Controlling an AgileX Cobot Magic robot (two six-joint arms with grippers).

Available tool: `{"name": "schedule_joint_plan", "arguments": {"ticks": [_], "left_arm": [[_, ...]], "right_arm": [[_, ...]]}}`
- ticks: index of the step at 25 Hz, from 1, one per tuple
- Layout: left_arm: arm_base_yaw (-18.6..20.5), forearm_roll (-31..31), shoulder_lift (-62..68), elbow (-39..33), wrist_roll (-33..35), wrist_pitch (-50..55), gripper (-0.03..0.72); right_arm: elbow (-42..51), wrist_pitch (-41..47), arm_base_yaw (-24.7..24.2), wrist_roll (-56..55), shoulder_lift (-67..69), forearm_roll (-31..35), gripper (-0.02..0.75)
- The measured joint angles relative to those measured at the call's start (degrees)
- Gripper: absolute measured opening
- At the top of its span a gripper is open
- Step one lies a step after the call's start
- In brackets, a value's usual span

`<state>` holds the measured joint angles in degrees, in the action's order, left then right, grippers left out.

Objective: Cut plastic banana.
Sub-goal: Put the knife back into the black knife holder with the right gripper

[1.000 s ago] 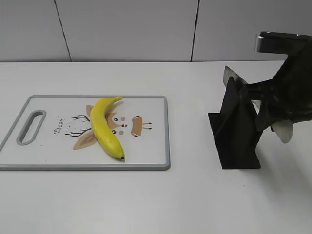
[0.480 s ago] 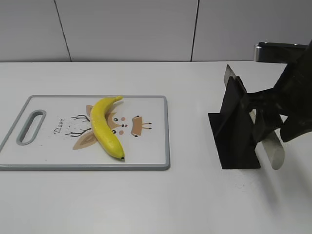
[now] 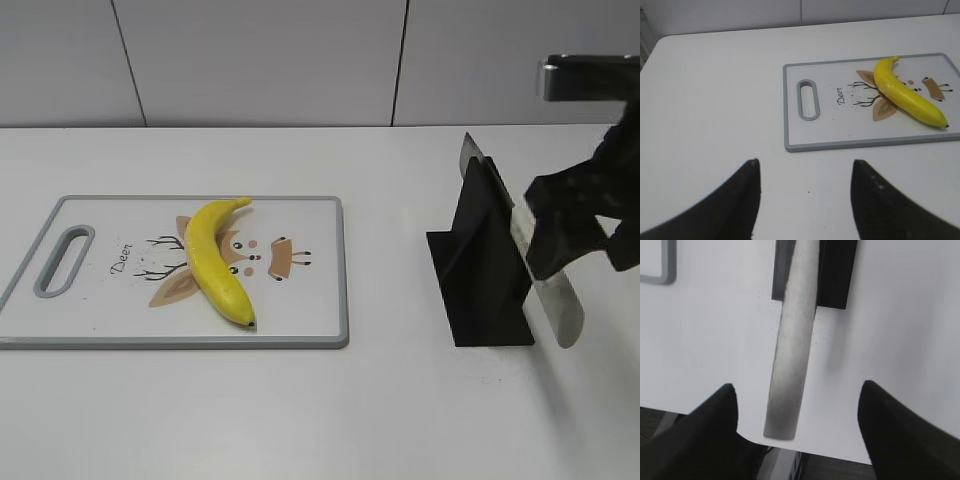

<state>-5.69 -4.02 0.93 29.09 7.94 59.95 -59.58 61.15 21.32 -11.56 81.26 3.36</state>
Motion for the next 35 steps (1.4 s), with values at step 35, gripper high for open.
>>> {"name": "schedule_joint_plan", "arguments": {"ticks": [35], "left_arm": [[0.00, 0.00, 0.00, 0.00, 0.00, 0.00, 0.547]], "right_arm": [[35.35, -6.47, 0.00, 17.75, -72.31, -0.31, 0.584]]}}
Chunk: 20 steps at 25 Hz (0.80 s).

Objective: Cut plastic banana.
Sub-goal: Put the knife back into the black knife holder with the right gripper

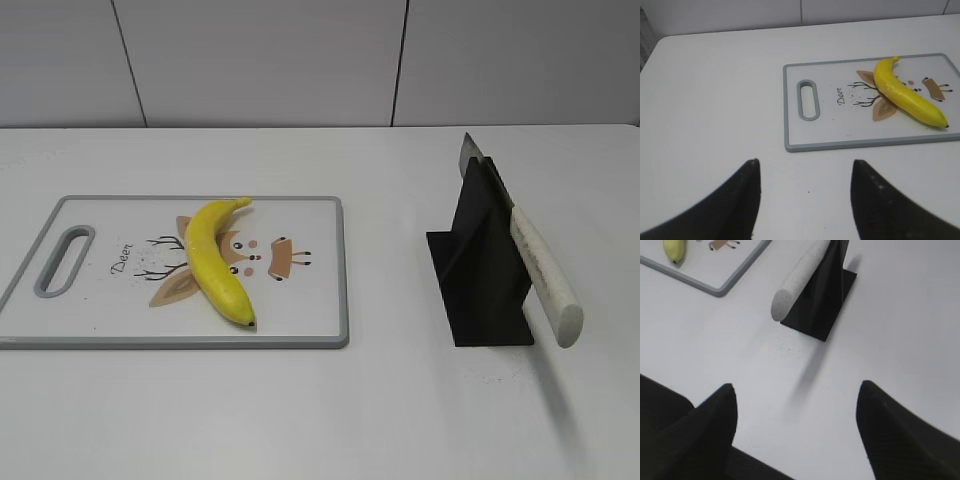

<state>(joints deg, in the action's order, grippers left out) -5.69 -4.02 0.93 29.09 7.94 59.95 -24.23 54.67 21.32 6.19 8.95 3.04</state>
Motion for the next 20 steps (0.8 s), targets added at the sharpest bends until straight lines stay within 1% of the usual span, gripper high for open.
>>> {"name": "schedule_joint_plan", "arguments": {"ticks": [6, 15, 17, 20], "left_arm": [[0.00, 0.00, 0.00, 0.00, 0.00, 0.00, 0.547], [0.00, 0.00, -0.05, 0.00, 0.00, 0.00, 0.547], [0.00, 0.00, -0.05, 0.00, 0.00, 0.00, 0.547], [0.07, 0.00, -0.05, 0.00, 0.00, 0.00, 0.547]], "right_arm": [[0.29, -0.35, 0.00, 0.00, -8.27, 0.00, 0.584], [0.29, -0.52, -0.11, 0.00, -9.25, 1.32, 0.584], [0.29, -0.52, -1.28, 0.00, -9.25, 2.23, 0.584], [0.29, -0.52, -6.17, 0.00, -9.25, 3.07, 0.584]]}}
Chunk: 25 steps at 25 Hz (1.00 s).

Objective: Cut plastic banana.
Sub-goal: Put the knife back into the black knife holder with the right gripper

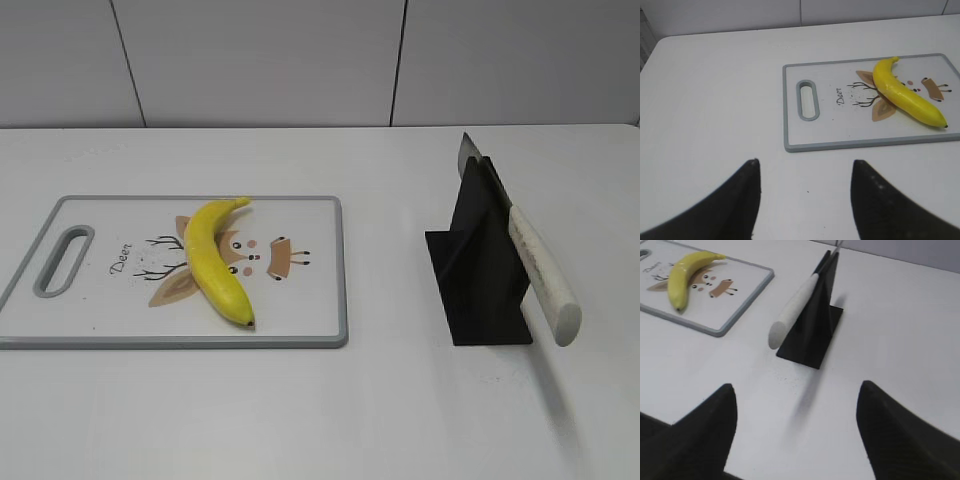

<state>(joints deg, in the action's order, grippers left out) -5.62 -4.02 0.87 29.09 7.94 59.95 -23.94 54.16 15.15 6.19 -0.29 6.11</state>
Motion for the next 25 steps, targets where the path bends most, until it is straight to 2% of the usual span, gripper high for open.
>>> {"name": "schedule_joint_plan", "arguments": {"ticks": [4, 7, 25], "left_arm": [[0.36, 0.00, 0.00, 0.00, 0.00, 0.00, 0.547], [0.36, 0.00, 0.00, 0.00, 0.00, 0.00, 0.547], [0.36, 0.00, 0.00, 0.00, 0.00, 0.00, 0.547]], "right_arm": [[0.00, 0.00, -8.14, 0.00, 0.00, 0.18, 0.584], [0.00, 0.00, -10.64, 0.00, 0.00, 0.18, 0.584], [0.00, 0.00, -11.01, 0.00, 0.00, 0.95, 0.584]]}}
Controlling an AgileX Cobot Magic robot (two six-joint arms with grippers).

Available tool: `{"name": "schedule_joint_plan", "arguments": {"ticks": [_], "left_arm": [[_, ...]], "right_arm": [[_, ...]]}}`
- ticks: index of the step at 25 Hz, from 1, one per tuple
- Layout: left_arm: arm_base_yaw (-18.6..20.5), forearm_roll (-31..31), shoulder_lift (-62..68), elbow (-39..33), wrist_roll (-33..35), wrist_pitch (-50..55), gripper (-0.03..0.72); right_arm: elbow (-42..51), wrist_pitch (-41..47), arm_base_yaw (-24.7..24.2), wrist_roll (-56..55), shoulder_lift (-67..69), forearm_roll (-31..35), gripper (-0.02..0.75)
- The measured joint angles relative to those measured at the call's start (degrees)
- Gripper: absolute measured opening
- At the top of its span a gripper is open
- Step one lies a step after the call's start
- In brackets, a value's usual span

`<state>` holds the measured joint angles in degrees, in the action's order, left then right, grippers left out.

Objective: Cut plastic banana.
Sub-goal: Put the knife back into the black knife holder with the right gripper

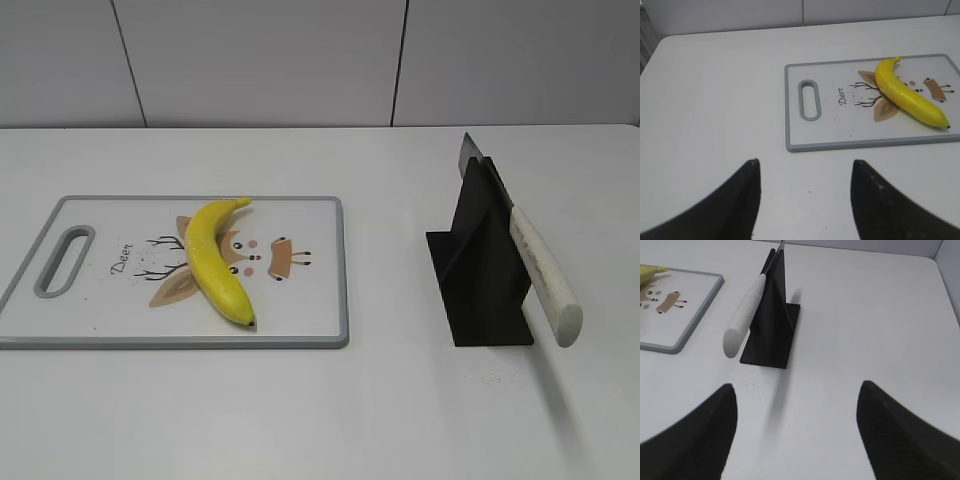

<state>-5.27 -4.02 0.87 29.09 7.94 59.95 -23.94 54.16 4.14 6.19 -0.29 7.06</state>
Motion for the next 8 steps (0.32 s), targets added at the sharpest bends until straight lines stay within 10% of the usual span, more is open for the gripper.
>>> {"name": "schedule_joint_plan", "arguments": {"ticks": [8], "left_arm": [[0.00, 0.00, 0.00, 0.00, 0.00, 0.00, 0.547]], "right_arm": [[0.00, 0.00, 0.00, 0.00, 0.00, 0.00, 0.584]]}}
